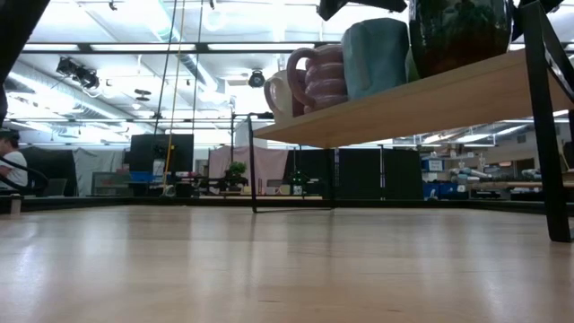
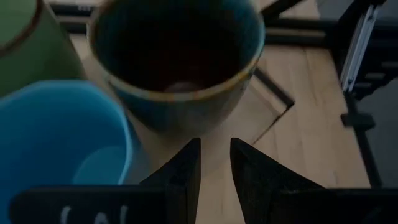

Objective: Place coffee mugs
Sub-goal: Put the brown mug on the shelf

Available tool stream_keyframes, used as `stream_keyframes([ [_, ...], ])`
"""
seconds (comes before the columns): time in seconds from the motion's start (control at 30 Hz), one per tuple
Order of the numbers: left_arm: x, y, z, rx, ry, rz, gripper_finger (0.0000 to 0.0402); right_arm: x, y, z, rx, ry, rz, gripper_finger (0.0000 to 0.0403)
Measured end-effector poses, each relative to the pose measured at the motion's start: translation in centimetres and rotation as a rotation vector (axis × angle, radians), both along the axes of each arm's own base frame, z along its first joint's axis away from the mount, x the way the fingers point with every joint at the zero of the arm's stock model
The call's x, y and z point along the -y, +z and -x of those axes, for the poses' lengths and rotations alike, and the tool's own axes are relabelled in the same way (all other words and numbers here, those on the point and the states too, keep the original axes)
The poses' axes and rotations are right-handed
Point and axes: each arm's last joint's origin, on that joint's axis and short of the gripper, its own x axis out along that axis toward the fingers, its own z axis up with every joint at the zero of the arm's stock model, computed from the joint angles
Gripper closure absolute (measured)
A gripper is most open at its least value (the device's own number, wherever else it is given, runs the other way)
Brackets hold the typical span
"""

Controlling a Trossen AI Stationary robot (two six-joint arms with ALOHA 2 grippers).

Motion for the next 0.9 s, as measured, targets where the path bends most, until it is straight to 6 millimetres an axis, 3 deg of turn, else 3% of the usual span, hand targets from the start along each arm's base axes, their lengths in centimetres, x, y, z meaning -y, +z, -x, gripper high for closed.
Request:
stream_keyframes([
  [0.2, 0.1, 0.5, -0.4, 0.066, 0.008, 0.026, 0.0310, 0.1, 0.2, 0.2, 0.029, -0.041, 0.001, 0.0305],
  [0.47, 0.4, -0.8, -0.8, 0.084, 0.023, 0.058, 0.0310, 0.1, 0.2, 0.2, 0.030, -0.084, -0.024, 0.0304],
  [0.73, 1.8, -0.6, -0.6, 0.122, 0.062, -0.034, 0.0310, 0.1, 0.2, 0.3, 0.033, -0.106, -0.037, 0.0302],
  [0.9, 2.3, -2.1, -1.6, 0.121, 0.074, -0.027, 0.0311, 0.4, 0.2, 0.6, 0.030, -0.132, 0.025, 0.0302],
])
